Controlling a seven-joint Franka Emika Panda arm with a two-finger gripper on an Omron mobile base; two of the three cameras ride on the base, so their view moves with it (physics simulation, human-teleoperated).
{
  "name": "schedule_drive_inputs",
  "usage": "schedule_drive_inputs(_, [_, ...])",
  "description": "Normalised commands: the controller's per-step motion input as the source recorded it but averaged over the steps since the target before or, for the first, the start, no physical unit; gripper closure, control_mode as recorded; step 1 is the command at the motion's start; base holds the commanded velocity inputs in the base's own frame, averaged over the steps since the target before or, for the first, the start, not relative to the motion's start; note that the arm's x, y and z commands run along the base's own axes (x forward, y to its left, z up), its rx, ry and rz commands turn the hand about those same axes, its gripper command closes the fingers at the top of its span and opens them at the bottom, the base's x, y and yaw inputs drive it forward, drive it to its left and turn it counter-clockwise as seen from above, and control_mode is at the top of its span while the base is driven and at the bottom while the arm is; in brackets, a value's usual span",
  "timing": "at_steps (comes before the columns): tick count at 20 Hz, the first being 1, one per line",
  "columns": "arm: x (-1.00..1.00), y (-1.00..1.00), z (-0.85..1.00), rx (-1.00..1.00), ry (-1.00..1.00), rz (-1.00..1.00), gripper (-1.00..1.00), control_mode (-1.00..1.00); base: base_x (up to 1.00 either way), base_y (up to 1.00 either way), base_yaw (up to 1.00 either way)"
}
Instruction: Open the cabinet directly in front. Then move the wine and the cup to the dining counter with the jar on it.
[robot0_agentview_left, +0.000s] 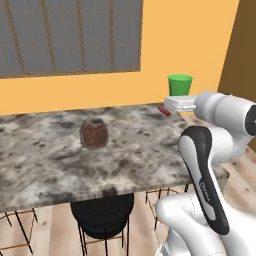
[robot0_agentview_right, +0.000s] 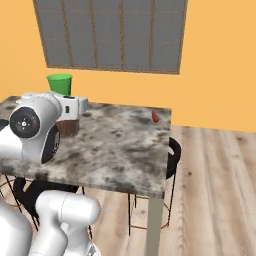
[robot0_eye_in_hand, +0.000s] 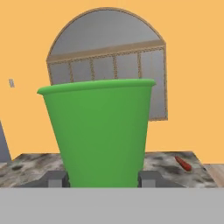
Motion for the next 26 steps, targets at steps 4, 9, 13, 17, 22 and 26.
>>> schedule_drive_inputs(4, [0.00, 0.00, 0.00, 0.00, 0.00, 0.00, 1.00, 1.00, 0.70, -0.96, 0.24])
schedule_drive_inputs(9, [0.00, 0.00, 0.00, 0.00, 0.00, 0.00, 1.00, 1.00, 0.95, -0.61, 0.21])
schedule_drive_inputs(13, [0.00, 0.00, 0.00, 0.00, 0.00, 0.00, 1.00, 1.00, 0.47, 0.01, 0.19])
schedule_drive_inputs(17, [0.33, 0.05, -0.11, -0.01, 0.01, 0.09, 1.00, -1.00, 0.26, 0.16, 0.09])
schedule_drive_inputs(22, [0.76, -0.05, -0.26, -0.01, 0.10, 0.24, 1.00, -1.00, 0.00, 0.00, 0.00])
schedule_drive_inputs(26, [0.71, -0.06, -0.34, 0.00, 0.20, 0.33, 1.00, -1.00, 0.00, 0.00, 0.00])
